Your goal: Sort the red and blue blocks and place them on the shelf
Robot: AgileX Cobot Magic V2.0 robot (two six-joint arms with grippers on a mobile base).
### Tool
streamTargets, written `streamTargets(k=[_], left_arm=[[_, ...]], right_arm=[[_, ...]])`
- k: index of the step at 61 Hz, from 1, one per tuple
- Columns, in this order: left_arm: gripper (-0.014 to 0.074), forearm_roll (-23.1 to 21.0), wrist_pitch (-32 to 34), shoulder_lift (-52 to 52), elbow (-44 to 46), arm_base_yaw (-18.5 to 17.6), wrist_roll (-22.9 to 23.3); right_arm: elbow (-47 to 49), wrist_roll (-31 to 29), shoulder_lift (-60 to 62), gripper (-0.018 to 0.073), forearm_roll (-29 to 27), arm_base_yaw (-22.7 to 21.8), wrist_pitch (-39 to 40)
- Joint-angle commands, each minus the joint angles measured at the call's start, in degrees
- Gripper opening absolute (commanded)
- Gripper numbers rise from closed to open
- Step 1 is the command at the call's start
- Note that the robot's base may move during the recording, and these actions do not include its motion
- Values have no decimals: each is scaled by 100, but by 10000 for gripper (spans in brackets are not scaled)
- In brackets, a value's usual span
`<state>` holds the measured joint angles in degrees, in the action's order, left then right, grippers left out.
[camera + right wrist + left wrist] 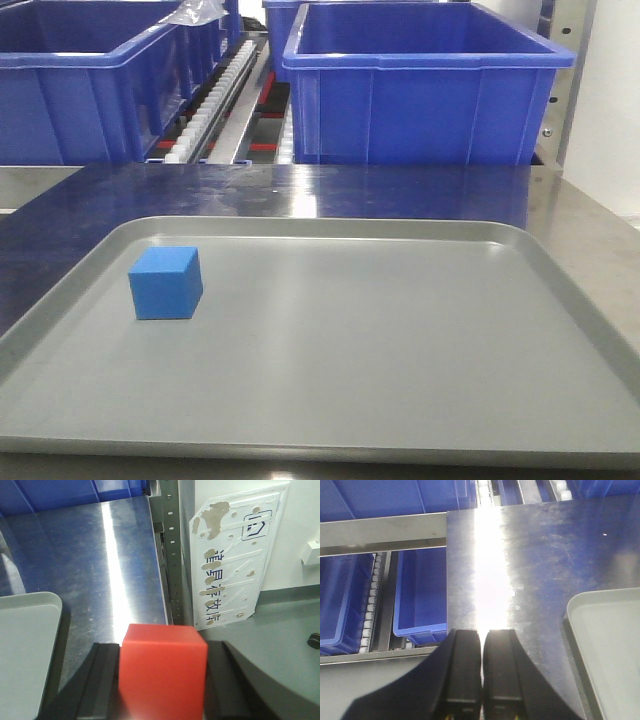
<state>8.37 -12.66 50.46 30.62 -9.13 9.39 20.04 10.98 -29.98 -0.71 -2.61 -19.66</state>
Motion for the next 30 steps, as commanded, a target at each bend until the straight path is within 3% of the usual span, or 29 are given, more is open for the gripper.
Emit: streamTargets(k=[1, 30], left_arm=[[123, -49, 413, -39, 202, -26, 27], [136, -234, -179, -39, 202, -48, 27]], right_arm=[[161, -59, 0, 49, 71, -39, 430], [161, -59, 0, 49, 71, -39, 430]])
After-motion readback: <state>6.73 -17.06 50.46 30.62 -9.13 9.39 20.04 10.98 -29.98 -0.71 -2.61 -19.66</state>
